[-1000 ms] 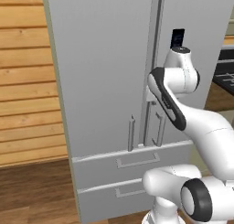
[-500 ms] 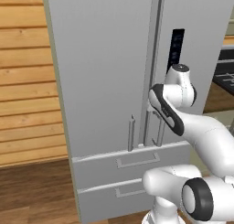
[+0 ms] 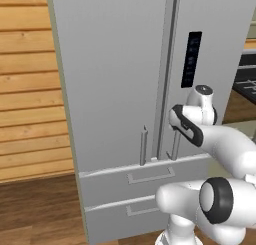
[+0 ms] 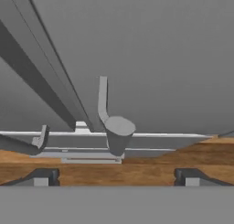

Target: Take the strawberry from the fridge and place it on top of the pancake, located on the dining counter.

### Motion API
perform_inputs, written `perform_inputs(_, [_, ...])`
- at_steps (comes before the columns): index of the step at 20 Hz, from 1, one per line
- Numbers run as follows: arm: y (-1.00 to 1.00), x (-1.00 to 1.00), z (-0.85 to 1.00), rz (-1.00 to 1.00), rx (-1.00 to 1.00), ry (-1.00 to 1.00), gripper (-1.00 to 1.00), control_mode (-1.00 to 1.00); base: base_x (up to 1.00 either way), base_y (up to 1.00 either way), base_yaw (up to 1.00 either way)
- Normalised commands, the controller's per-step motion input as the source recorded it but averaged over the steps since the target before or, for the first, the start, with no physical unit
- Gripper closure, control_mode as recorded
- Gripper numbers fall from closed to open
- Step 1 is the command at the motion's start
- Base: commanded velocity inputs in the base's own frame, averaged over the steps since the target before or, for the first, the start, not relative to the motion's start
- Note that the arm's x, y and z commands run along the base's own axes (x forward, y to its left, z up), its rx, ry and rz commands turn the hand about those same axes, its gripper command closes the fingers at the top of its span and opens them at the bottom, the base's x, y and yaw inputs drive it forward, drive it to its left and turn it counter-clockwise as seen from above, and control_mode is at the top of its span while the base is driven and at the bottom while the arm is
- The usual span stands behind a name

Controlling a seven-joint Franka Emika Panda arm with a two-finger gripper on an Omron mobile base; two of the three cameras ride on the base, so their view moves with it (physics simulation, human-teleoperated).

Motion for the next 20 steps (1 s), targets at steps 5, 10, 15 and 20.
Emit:
perform_inputs(5, [0.0, 0.23, -0.21, 0.01, 0.0, 0.0, -1.0, -1.0, 0.0, 0.0, 0.0])
perform_inputs(10, [0.0, 0.28, -0.21, 0.0, 0.0, 0.0, -1.0, -1.0, 0.0, 0.0, 0.0])
perform_inputs(15, [0.0, 0.33, -0.21, 0.0, 0.0, -0.01, -1.0, -1.0, 0.0, 0.0, 0.0])
perform_inputs(20, [0.0, 0.26, -0.17, 0.0, 0.0, -0.03, -1.0, -1.0, 0.0, 0.0, 0.0])
